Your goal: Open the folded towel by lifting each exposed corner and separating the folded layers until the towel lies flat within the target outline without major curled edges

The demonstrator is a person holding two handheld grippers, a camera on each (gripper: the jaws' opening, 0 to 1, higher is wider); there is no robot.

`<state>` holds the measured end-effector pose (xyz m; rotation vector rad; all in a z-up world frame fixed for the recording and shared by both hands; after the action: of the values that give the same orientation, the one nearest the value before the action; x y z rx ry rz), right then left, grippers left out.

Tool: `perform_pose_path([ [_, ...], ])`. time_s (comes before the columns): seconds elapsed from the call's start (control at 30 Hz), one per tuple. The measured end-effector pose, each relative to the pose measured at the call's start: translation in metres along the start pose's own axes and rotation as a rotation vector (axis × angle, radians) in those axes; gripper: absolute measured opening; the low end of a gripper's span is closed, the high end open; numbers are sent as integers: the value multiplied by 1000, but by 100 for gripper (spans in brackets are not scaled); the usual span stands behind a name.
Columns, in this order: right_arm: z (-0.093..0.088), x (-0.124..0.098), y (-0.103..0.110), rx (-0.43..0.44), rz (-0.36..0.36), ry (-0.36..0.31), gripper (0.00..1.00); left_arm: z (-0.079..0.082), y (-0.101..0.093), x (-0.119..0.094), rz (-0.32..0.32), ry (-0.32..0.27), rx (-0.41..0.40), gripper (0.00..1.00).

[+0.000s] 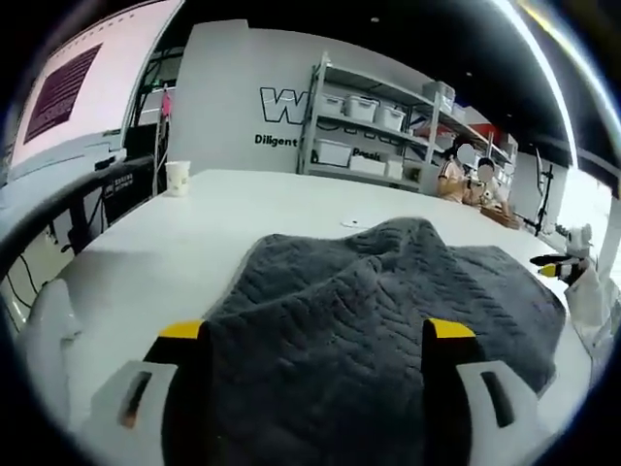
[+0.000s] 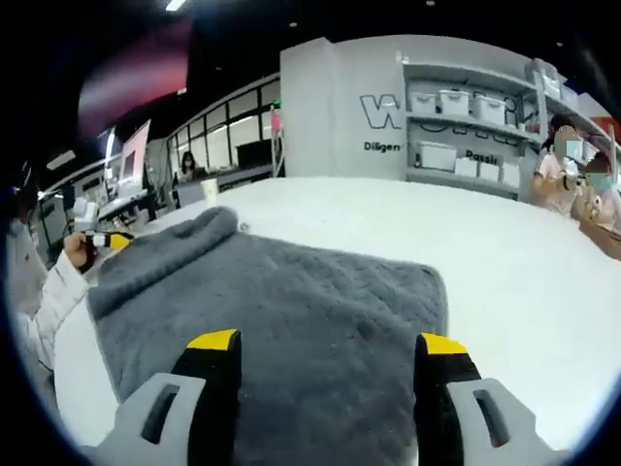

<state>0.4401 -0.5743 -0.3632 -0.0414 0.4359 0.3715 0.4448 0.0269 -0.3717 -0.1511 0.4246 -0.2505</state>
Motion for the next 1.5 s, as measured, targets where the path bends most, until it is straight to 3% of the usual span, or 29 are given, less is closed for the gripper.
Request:
perform_pose_path([
  [0.17,-8,-11,-27,10,-136,14,46,0,-6,3,-17,8,35,95],
  [0.3,-16,-13,-36,-14,-201,72,41,0,-9,4,-29,12,48,99],
  [0.37,-20,-12,-38,-32,-205,99,39,0,-9,5,-33,14,55,99],
  [0.57,-22,-10,-40,-13,-194,87,27,-3,-11,5,-40,37,64,99],
  [0.7,-25,-8,-40,-19,-201,110,24,-2,-11,5,-40,39,66,99],
  [1.03,-30,-2,-36,-32,-162,140,4,-3,-11,5,-46,47,75,99],
  [1.5,-30,-1,-34,-103,-164,158,0,-5,-11,6,-39,61,74,98],
])
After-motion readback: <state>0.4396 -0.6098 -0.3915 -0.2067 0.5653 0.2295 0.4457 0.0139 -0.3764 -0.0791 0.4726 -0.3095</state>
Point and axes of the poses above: the point that each gripper's makers call its tool centre point, and the gripper's own axes: x roughly forward along the fingers, y roughly to its left, z roughly out of its top, the point moved 9 cm from there along -x, roughly backward along the fingers, and after that the axes turned 2 degrees about -x, right-handed, at the moved point
